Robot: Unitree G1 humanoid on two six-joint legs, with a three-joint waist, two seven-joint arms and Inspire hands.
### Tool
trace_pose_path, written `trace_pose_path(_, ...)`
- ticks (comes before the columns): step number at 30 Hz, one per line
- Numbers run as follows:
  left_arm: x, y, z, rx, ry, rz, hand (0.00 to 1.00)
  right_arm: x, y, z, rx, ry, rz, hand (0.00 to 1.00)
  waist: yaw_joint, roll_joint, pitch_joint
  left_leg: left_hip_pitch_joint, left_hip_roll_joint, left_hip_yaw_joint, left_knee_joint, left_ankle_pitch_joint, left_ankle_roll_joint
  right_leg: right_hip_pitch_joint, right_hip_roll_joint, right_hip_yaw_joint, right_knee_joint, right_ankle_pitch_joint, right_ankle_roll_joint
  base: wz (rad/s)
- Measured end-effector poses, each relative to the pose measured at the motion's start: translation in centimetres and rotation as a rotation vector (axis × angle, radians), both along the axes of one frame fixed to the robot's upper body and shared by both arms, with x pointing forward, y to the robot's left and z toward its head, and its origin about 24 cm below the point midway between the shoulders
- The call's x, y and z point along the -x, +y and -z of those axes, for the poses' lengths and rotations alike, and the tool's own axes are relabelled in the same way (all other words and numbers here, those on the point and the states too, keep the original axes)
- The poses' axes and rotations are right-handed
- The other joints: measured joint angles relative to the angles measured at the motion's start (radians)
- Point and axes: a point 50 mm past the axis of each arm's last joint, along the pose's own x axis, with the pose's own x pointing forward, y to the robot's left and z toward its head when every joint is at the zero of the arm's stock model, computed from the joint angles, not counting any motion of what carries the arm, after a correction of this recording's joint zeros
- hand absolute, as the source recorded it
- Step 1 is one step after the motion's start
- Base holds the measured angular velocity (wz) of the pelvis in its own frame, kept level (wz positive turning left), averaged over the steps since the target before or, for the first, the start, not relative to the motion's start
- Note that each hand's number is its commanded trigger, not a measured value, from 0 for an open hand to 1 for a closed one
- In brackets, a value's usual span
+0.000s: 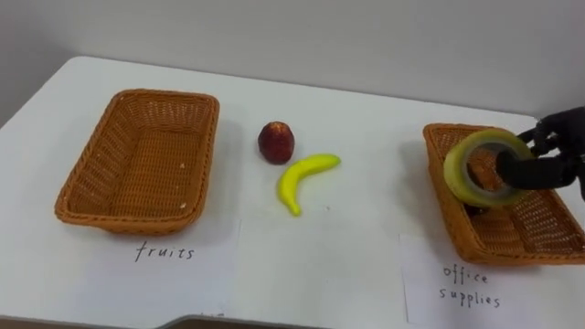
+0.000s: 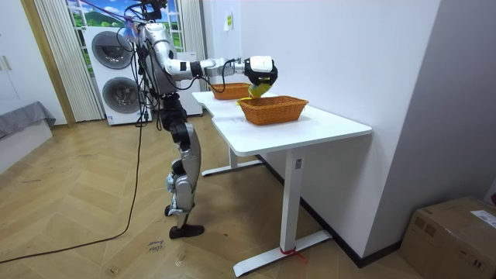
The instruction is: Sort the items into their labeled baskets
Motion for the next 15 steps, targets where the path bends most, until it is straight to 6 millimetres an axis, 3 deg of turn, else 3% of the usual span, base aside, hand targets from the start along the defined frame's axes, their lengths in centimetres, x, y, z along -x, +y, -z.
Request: trace_pose_path(15,0.20,0.03,0.01,0.004,0.001,-0.015,0.00,0.10,-0.15,0.33,-0.019,0.010,0.006,1.00,-0.002,0.008,-0.0003,0.002,0.005,0.001,-0.007,0.000,-0.001,-0.002,0.004,0.003,0.000,0.000,-0.001,-0.01)
